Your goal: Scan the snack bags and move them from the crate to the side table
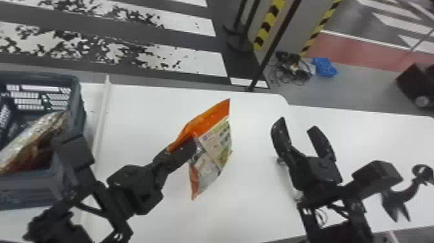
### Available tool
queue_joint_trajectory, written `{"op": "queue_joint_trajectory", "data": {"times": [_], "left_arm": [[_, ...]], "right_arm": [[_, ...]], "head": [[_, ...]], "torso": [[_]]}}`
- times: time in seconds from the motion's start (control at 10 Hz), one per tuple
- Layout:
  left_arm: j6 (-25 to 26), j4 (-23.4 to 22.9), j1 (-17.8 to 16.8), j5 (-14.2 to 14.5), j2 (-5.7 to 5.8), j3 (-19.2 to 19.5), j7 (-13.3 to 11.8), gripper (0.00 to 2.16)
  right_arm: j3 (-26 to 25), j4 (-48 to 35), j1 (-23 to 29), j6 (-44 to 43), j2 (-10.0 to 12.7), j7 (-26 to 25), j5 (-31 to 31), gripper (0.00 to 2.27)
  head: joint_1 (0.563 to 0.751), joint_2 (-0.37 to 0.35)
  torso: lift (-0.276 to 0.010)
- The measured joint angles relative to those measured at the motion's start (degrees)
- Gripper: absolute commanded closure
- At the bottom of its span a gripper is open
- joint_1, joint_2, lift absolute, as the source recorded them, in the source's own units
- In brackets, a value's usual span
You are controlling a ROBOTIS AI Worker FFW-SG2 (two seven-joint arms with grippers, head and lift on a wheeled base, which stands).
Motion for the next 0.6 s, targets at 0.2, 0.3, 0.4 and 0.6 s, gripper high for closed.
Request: {"op": "queue_joint_trajectory", "data": {"times": [0.2,0.3,0.4,0.6], "left_arm": [[0.56,12.01,-5.46,3.13,-1.93,1.36,-1.99,2.1],[0.61,18.01,-8.18,4.29,-2.02,2.12,-2.5,2.1],[0.37,22.49,-10.13,4.55,-2.04,2.9,-2.56,2.1],[-0.59,26.93,-12.03,3.74,-2.05,3.92,-2.19,2.1]], "right_arm": [[-0.08,-0.27,0.45,0.0,-0.08,0.01,0.0,0.1],[-0.29,-0.41,0.78,-0.02,-0.17,-0.02,0.0,0.1],[-0.55,-0.5,1.08,-0.19,-0.25,-0.05,0.0,0.1],[-1.09,-0.79,1.48,-0.35,-0.29,0.01,-0.5,0.1]], "head": [[0.695,-0.35],[0.695,-0.35],[0.695,-0.35],[0.695,-0.35]], "torso": [[-0.087],[-0.087],[-0.087],[-0.087]]}}
